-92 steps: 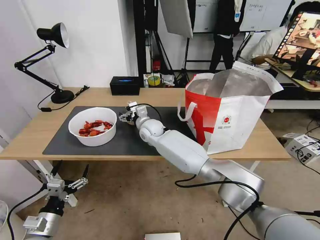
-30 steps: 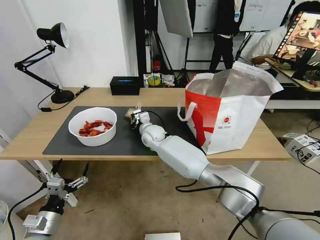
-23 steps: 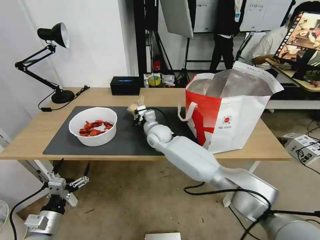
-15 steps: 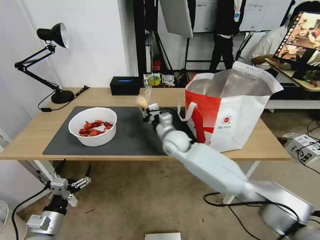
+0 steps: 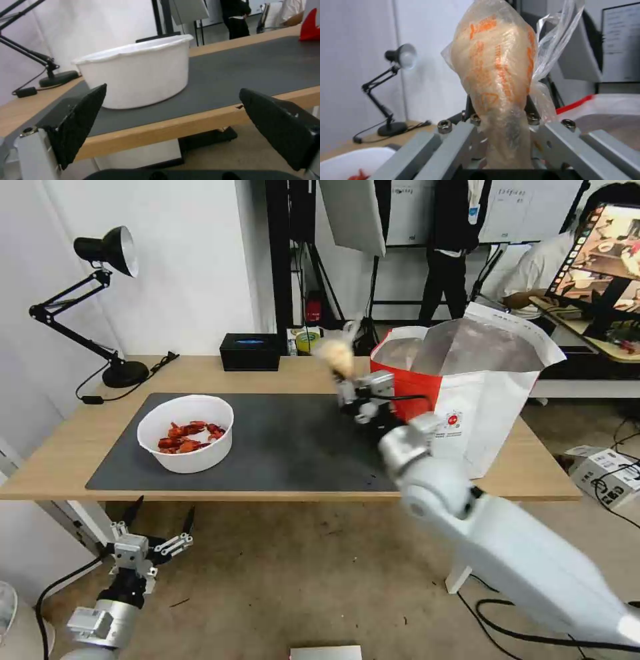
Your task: Pick up the trash from the table and place it into the takeout bag.
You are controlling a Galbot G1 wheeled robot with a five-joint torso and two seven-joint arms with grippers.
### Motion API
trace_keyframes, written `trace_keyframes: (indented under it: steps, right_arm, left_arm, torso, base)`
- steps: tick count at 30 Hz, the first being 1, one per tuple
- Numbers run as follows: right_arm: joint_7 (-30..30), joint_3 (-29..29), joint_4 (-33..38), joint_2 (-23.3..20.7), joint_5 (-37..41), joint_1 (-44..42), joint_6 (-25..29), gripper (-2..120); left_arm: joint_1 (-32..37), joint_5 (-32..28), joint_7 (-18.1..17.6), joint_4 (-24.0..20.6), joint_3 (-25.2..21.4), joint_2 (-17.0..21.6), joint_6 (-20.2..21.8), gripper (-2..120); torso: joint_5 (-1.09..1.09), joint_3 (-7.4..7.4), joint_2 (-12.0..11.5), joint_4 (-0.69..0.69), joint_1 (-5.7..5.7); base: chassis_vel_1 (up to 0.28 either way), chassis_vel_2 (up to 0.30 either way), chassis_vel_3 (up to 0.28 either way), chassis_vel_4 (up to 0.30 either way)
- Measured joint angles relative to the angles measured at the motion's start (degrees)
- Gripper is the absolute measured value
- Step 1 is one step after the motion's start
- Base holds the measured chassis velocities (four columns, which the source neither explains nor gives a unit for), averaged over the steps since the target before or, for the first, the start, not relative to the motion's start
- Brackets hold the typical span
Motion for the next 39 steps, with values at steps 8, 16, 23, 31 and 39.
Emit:
trace_keyframes:
  steps: [8,16,23,31,39]
  right_arm:
    - [0.47,7.85,0.53,-5.62,7.42,-0.22,-0.16,6]
    - [1.12,10.89,-1.18,-7.78,10.49,-1.23,-0.59,6]
    - [1.67,11.86,-2.46,-8.91,10.97,-1.71,-4.92,9]
    - [2.42,11.73,-2.95,-10.43,10.81,-0.68,-8.44,39]
    - [2.21,11.44,-3.16,-10.78,11.52,0.37,-9.46,66]
  left_arm:
    - [-0.47,0.35,0.00,-0.49,1.08,0.12,0.93,100]
    - [-0.22,1.46,0.04,-0.85,2.54,-1.07,0.90,100]
    - [0.07,1.91,0.07,-0.90,2.86,-1.53,0.62,100]
    - [0.38,1.93,0.20,-1.43,3.03,-1.42,0.60,100]
    - [-0.51,1.84,0.21,-1.74,3.24,-1.27,1.36,100]
  torso:
    - [-0.01,0.00,0.00,0.00,0.00]
    - [-0.01,0.00,0.00,0.01,0.00]
    - [-0.01,0.01,0.00,0.01,0.00]
    - [-0.01,0.01,0.00,0.01,0.00]
    - [-0.02,0.01,0.00,0.01,0.00]
  base:
    - [0.000,0.000,0.000,0.000]
    - [0.000,0.000,0.000,0.000]
    - [0.000,0.000,0.000,0.000]
    - [0.000,0.000,0.000,0.000]
    - [0.000,0.000,0.000,0.000]
